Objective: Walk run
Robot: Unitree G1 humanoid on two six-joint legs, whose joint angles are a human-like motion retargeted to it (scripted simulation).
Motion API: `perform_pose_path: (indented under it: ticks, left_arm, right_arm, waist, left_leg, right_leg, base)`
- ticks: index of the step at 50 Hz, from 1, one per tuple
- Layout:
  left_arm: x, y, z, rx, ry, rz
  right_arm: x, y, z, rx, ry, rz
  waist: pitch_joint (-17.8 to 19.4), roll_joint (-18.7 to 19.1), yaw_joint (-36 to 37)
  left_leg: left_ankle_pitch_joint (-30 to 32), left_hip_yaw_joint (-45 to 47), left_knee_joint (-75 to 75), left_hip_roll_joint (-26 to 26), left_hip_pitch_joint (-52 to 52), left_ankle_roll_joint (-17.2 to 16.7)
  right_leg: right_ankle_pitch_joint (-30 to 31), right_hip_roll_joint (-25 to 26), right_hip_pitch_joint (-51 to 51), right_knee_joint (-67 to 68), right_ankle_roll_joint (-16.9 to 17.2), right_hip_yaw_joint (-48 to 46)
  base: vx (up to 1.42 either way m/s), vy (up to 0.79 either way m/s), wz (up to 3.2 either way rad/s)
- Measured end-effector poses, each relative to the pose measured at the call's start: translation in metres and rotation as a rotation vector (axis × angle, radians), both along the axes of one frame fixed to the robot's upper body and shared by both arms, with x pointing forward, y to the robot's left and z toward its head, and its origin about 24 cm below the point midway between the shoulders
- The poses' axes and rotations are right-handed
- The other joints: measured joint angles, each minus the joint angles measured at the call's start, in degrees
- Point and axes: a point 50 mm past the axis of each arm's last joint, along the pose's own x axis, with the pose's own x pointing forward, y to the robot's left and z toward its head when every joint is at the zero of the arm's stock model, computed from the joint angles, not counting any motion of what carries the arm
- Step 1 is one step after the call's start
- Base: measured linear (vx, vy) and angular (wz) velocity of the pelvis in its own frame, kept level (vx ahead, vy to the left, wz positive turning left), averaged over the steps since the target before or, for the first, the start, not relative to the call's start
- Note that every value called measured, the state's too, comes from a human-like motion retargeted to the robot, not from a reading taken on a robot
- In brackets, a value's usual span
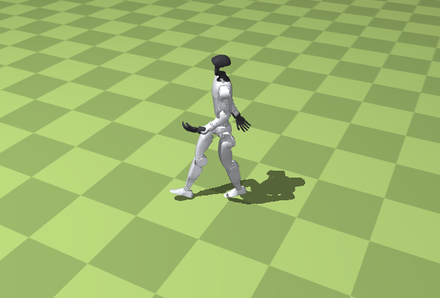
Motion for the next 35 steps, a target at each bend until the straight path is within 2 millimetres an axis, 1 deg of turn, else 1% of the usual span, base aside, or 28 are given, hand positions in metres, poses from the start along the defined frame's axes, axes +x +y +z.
perform_pose_path:
  ticks: [1, 2, 3, 5, 7, 8, 10, 12, 13, 14, 15, 17, 18, 20, 22, 24, 25, 27, 28, 30, 31, 33, 35]
  left_arm:
    - [-0.003, 0.0, -0.004, -0.013, 0.024, 0.012]
    - [-0.007, 0.0, -0.008, -0.026, 0.05, 0.024]
    - [-0.01, -0.001, -0.013, -0.04, 0.08, 0.033]
    - [-0.017, -0.005, -0.02, -0.056, 0.127, 0.041]
    - [-0.025, -0.012, -0.025, -0.057, 0.151, 0.021]
    - [-0.029, -0.018, -0.027, -0.058, 0.163, 0.001]
    - [-0.036, -0.027, -0.029, -0.06, 0.179, -0.031]
    - [-0.036, -0.027, -0.028, -0.062, 0.159, -0.052]
    - [-0.035, -0.025, -0.027, -0.061, 0.15, -0.062]
    - [-0.035, -0.022, -0.027, -0.057, 0.146, -0.067]
    - [-0.036, -0.019, -0.027, -0.053, 0.144, -0.07]
    - [-0.035, -0.013, -0.027, -0.048, 0.145, -0.036]
    - [-0.035, -0.01, -0.027, -0.046, 0.145, -0.01]
    - [-0.036, -0.003, -0.025, -0.039, 0.141, 0.034]
    - [-0.036, 0.003, -0.024, -0.031, 0.135, 0.058]
    - [-0.038, 0.009, -0.022, -0.024, 0.127, 0.077]
    - [-0.038, 0.011, -0.021, -0.022, 0.121, 0.087]
    - [-0.039, 0.013, -0.02, -0.026, 0.117, 0.113]
    - [-0.04, 0.014, -0.02, -0.029, 0.119, 0.129]
    - [-0.043, 0.017, -0.021, -0.032, 0.128, 0.161]
    - [-0.045, 0.018, -0.022, -0.032, 0.135, 0.174]
    - [-0.05, 0.021, -0.025, -0.034, 0.154, 0.196]
    - [-0.055, 0.023, -0.029, -0.037, 0.179, 0.212]
  right_arm:
    - [0.006, -0.005, -0.002, -0.035, -0.018, 0.012]
    - [0.012, -0.011, -0.004, -0.075, -0.036, 0.018]
    - [0.018, -0.016, -0.006, -0.126, -0.055, 0.014]
    - [0.027, -0.024, -0.008, -0.234, -0.097, -0.019]
    - [0.037, -0.03, -0.01, -0.328, -0.14, -0.091]
    - [0.041, -0.032, -0.011, -0.365, -0.155, -0.14]
    - [0.053, -0.035, -0.014, -0.396, -0.182, -0.224]
    - [0.077, -0.039, -0.018, -0.386, -0.231, -0.259]
    - [0.092, -0.04, -0.02, -0.375, -0.259, -0.258]
    - [0.11, -0.041, -0.022, -0.364, -0.296, -0.244]
    - [0.128, -0.042, -0.023, -0.355, -0.337, -0.224]
    - [0.171, -0.048, -0.023, -0.353, -0.458, -0.145]
    - [0.194, -0.05, -0.022, -0.355, -0.529, -0.101]
    - [0.241, -0.05, -0.017, -0.356, -0.689, -0.026]
    - [0.288, -0.049, -0.005, -0.353, -0.876, 0.019]
    - [0.332, -0.049, 0.014, -0.357, -1.07, 0.046]
    - [0.352, -0.049, 0.026, -0.361, -1.166, 0.055]
    - [0.384, -0.05, 0.049, -0.383, -1.329, 0.063]
    - [0.396, -0.051, 0.059, -0.396, -1.395, 0.065]
    - [0.412, -0.052, 0.074, -0.422, -1.489, 0.062]
    - [0.416, -0.052, 0.077, -0.432, -1.509, 0.059]
    - [0.416, -0.05, 0.078, -0.44, -1.52, 0.055]
    - [0.409, -0.047, 0.07, -0.431, -1.483, 0.053]
  waist:
    - [-0.2, 0.4, -1.1]
    - [-0.5, 0.9, -2.4]
    - [-0.9, 1.5, -3.8]
    - [-1.6, 3.1, -7.6]
    - [-2.4, 4.8, -8.2]
    - [-2.9, 5.0, -7.0]
    - [-3.7, 4.2, -5.3]
    - [-4.7, 1.4, -5.0]
    - [-5.2, 0.2, -4.3]
    - [-5.1, -0.3, -3.6]
    - [-4.6, -0.5, -3.0]
    - [-3.7, -1.3, -1.7]
    - [-3.4, -2.1, -0.4]
    - [-2.8, -3.4, 2.4]
    - [-2.3, -3.4, 4.6]
    - [-1.7, -3.0, 6.2]
    - [-1.3, -2.7, 7.0]
    - [-0.6, -2.2, 7.7]
    - [-0.4, -2.2, 8.0]
    - [-0.5, -2.6, 9.0]
    - [-0.7, -2.9, 8.9]
    - [-1.2, -3.5, 9.5]
    - [-1.6, -4.0, 10.9]
  left_leg:
    - [0.9, -0.9, 0.6, 0.3, 0.4, -1.1]
    - [2.1, -1.9, 1.3, 0.5, 0.7, -2.2]
    - [3.8, -3.2, 2.3, 0.9, 1.0, -3.6]
    - [9.3, -5.1, 5.4, 2.7, 1.3, -7.4]
    - [19.6, -5.2, 10.6, 4.7, 0.3, -13.2]
    - [25.6, -3.8, 14.1, 5.6, -0.6, -17.2]
    - [33.5, 0.3, 24.5, 7.9, -4.3, -24.0]
    - [38.2, 4.6, 34.0, 7.4, -8.8, -26.9]
    - [38.9, 5.8, 37.3, 7.8, -10.8, -26.9]
    - [36.5, 5.4, 40.7, 8.5, -13.1, -26.0]
    - [32.6, 4.3, 44.2, 9.3, -15.7, -24.7]
    - [27.1, 6.2, 46.4, 11.1, -20.0, -20.6]
    - [24.9, 7.6, 46.0, 11.4, -22.2, -19.2]
    - [20.1, 12.3, 43.6, 13.6, -26.1, -15.2]
    - [16.3, 15.2, 37.6, 15.7, -29.6, -12.5]
    - [15.2, 17.4, 29.6, 16.9, -32.1, -10.6]
    - [15.4, 17.2, 25.1, 16.8, -33.4, -9.9]
    - [14.5, 20.7, 16.1, 17.3, -35.2, -7.8]
    - [13.7, 22.5, 12.0, 16.7, -36.0, -6.6]
    - [10.9, 20.1, 3.7, 12.8, -37.5, -7.4]
    - [10.0, 20.8, 0.6, 11.7, -37.4, -7.7]
    - [9.3, 22.8, -2.4, 10.7, -36.2, -7.6]
    - [11.0, 23.1, -0.2, 10.7, -34.7, -3.8]
  right_leg:
    - [1.7, 0.7, -0.3, 1.7, -4.6, 1.2]
    - [2.9, 1.1, -0.4, 3.4, -8.1, 1.6]
    - [3.1, 0.9, -0.1, 5.0, -9.5, 0.3]
    - [6.6, 0.1, 0.7, 7.2, -9.6, 0.2]
    - [4.8, 0.4, 1.6, 10.2, -11.8, 1.2]
    - [3.3, 0.4, 1.8, 12.1, -13.5, 1.2]
    - [-0.2, -0.8, 4.7, 13.5, -15.4, -0.1]
    - [-1.6, -4.6, 6.9, 13.3, -14.9, -1.7]
    - [-2.9, -4.5, 8.0, 13.3, -15.3, -0.9]
    - [-3.8, -3.6, 9.7, 12.8, -15.7, -1.0]
    - [-4.4, -2.3, 11.8, 12.0, -16.2, -1.7]
    - [-4.2, -1.5, 15.4, 9.3, -16.2, -1.6]
    - [-4.0, -0.9, 17.0, 8.0, -16.6, -0.7]
    - [-4.1, 0.8, 19.4, 6.0, -17.8, 0.7]
    - [-4.8, 2.5, 21.5, 4.6, -18.2, 0.0]
    - [-6.1, 4.3, 23.7, 3.5, -18.6, -0.5]
    - [-6.8, 5.4, 24.9, 3.0, -18.8, -0.5]
    - [-8.4, 7.0, 27.3, 2.3, -19.1, -0.1]
    - [-9.2, 7.4, 28.6, 2.0, -19.2, -0.5]
    - [-10.5, 7.6, 30.8, 1.5, -19.1, -1.3]
    - [-11.0, 7.4, 31.6, 1.7, -18.9, -2.1]
    - [-11.4, 7.4, 33.0, 2.7, -18.7, -1.8]
    - [-9.7, 7.3, 34.3, 4.4, -18.3, -0.8]
  base:
    - [0.71, -0.14, 0.71]
    - [0.82, -0.17, 1.12]
    - [0.93, -0.21, 1.47]
    - [0.89, -0.21, 1.82]
    - [0.97, -0.24, 1.27]
    - [1.11, -0.29, 0.76]
    - [1.06, -0.3, 0.74]
    - [0.73, -0.24, 0.79]
    - [0.74, -0.35, 0.39]
    - [0.7, -0.4, 0.14]
    - [0.6, -0.35, 0.04]
    - [0.64, -0.29, -0.27]
    - [0.73, -0.29, -0.71]
    - [0.74, -0.27, -0.82]
    - [0.61, -0.22, -0.45]
    - [0.72, -0.21, -0.22]
    - [0.59, -0.16, -0.13]
    - [0.6, -0.13, 0.04]
    - [0.82, -0.13, 0.04]
    - [0.91, -0.13, -0.04]
    - [0.81, -0.11, 0.05]
    - [0.92, -0.08, -0.11]
    - [1.0, -0.05, -0.61]
